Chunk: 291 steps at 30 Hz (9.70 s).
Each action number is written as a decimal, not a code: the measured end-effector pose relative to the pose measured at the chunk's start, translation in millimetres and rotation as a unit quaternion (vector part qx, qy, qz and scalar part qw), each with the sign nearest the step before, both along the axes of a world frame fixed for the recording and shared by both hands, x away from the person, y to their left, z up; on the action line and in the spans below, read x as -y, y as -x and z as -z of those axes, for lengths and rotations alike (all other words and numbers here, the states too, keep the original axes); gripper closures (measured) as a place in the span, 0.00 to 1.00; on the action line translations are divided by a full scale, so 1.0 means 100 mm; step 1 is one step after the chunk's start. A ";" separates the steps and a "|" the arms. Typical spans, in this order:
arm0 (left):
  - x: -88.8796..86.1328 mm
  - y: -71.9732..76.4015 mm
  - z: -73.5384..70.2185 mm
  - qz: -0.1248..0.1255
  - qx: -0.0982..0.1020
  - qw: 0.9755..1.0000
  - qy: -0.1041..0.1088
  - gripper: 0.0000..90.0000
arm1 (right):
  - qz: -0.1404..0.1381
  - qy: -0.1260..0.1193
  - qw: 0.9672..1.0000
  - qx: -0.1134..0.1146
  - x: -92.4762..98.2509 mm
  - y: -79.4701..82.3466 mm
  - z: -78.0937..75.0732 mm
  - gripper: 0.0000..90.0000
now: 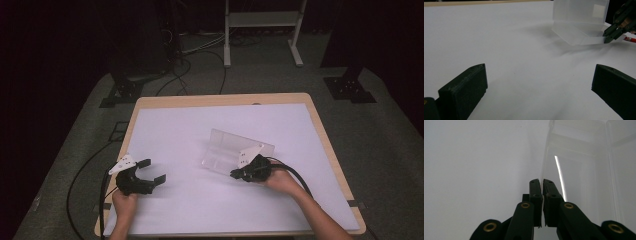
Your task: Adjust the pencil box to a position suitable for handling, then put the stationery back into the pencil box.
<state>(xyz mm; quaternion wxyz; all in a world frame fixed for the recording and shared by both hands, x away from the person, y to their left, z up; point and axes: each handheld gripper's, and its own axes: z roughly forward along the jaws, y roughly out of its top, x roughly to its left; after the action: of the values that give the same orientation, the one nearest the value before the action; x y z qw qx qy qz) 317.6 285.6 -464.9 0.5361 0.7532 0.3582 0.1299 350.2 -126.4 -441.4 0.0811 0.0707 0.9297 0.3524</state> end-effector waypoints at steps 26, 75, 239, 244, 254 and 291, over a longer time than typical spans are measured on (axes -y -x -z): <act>0.00 0.00 0.00 0.000 0.000 1.000 0.001 0.00 | -0.038 0.009 0.999 -0.031 -0.14 0.14 0.15 0.95; 0.01 0.00 0.00 0.000 0.000 1.000 -0.001 0.00 | 0.049 -0.043 0.996 -0.057 0.37 0.22 -0.15 0.53; 0.00 0.00 0.00 -0.001 0.003 1.000 0.000 0.00 | 0.236 -0.080 0.968 -0.039 1.76 0.74 -0.07 0.88; 0.00 0.01 0.00 0.000 0.004 1.000 0.000 0.00 | 0.226 -0.082 0.970 -0.032 1.72 0.75 -0.18 0.88; 0.00 0.01 0.00 -0.001 0.003 1.000 0.000 0.00 | 0.199 -0.081 0.976 -0.032 1.57 0.67 -0.27 0.88; 0.01 0.01 0.00 0.000 0.005 1.000 -0.002 0.00 | 0.116 -0.097 0.988 -0.028 0.95 0.48 -0.53 0.88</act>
<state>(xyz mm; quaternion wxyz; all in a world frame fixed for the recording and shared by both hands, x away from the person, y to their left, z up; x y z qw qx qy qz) 316.9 285.0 -464.9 0.5362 0.7538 0.3554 0.1343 302.1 -221.6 -388.5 0.0884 0.1950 0.8784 0.4273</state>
